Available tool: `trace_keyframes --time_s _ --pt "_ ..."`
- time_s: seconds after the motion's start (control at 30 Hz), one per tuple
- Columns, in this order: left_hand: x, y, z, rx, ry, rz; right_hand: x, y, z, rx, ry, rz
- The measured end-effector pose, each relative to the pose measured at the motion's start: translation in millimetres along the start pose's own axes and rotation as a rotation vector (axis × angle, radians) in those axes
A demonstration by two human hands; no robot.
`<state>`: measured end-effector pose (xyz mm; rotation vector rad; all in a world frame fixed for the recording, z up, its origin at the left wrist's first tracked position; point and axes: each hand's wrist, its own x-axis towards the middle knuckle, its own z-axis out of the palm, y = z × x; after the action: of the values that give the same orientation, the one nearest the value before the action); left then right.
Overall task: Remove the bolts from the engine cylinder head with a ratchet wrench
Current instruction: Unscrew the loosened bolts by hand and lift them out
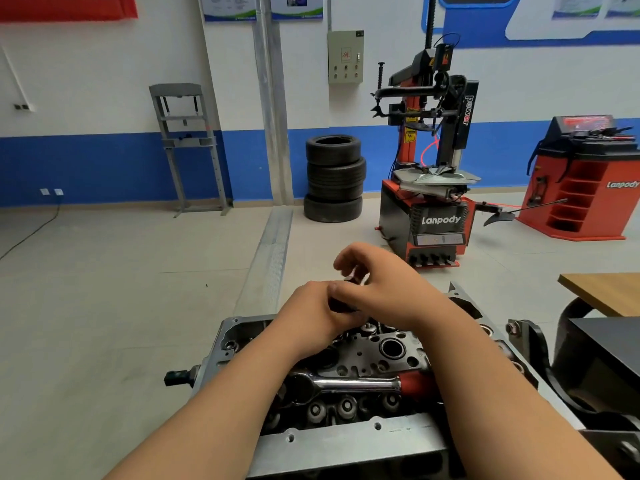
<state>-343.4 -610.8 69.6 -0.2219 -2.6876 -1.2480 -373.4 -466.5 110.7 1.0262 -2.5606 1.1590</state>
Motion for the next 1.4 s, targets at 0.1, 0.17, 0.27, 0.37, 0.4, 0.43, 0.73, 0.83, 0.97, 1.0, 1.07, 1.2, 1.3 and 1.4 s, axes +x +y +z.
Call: trace_keyframes --time_s 0.1,0.17,0.27,0.37,0.4,0.43,0.73,0.83,0.97,1.0,1.07,1.2,1.3,1.4 --pt "3.8 0.9 2.0 0.017 0.017 -0.010 1.4 1.8 1.4 -0.062 0.074 0.009" --pt "2.8 -0.5 2.2 -0.023 -0.008 -0.028 1.3 1.9 1.5 -0.031 0.066 -0.005" --pt "-2.8 -4.3 1.3 -0.053 -0.080 -0.024 0.8 0.2 -2.6 0.047 0.004 0.000" --pt "-3.2 -7.2 0.9 -0.077 -0.044 -0.054 0.5 -0.8 -5.4 0.203 -0.048 -0.001" --pt "-1.5 -7.3 0.9 -0.061 -0.012 -0.062 0.3 -1.7 -4.7 0.195 -0.046 -0.005" --pt "0.6 -6.8 1.1 -0.025 0.020 -0.062 0.6 -1.5 -2.9 0.156 -0.032 -0.011" --pt "-2.2 -6.8 0.7 -0.128 0.016 -0.036 1.0 0.1 -2.6 0.006 0.053 0.003" --pt "-4.4 -6.6 -0.3 -0.182 -0.005 -0.009 -0.4 -2.9 -5.8 0.130 -0.011 -0.022" --pt "-1.4 -7.5 0.4 -0.150 0.025 -0.013 0.1 -1.2 -2.1 0.109 0.002 -0.020" --pt "-0.8 -6.6 0.8 -0.129 0.049 -0.014 0.4 0.3 -0.4 0.063 0.028 -0.014" --pt "0.2 -4.8 1.3 -0.086 0.104 -0.023 1.3 3.5 2.0 -0.026 0.077 -0.002" --pt "-0.6 -5.3 1.0 -0.096 0.071 -0.054 2.1 3.0 -0.1 0.007 0.064 -0.016" --pt "-4.3 -4.5 0.6 -0.061 -0.037 -0.046 1.2 0.7 -2.7 0.157 -0.002 -0.031" --pt "-1.8 -3.3 1.5 -0.036 0.001 -0.052 0.1 -0.2 -0.6 0.124 0.019 -0.027"
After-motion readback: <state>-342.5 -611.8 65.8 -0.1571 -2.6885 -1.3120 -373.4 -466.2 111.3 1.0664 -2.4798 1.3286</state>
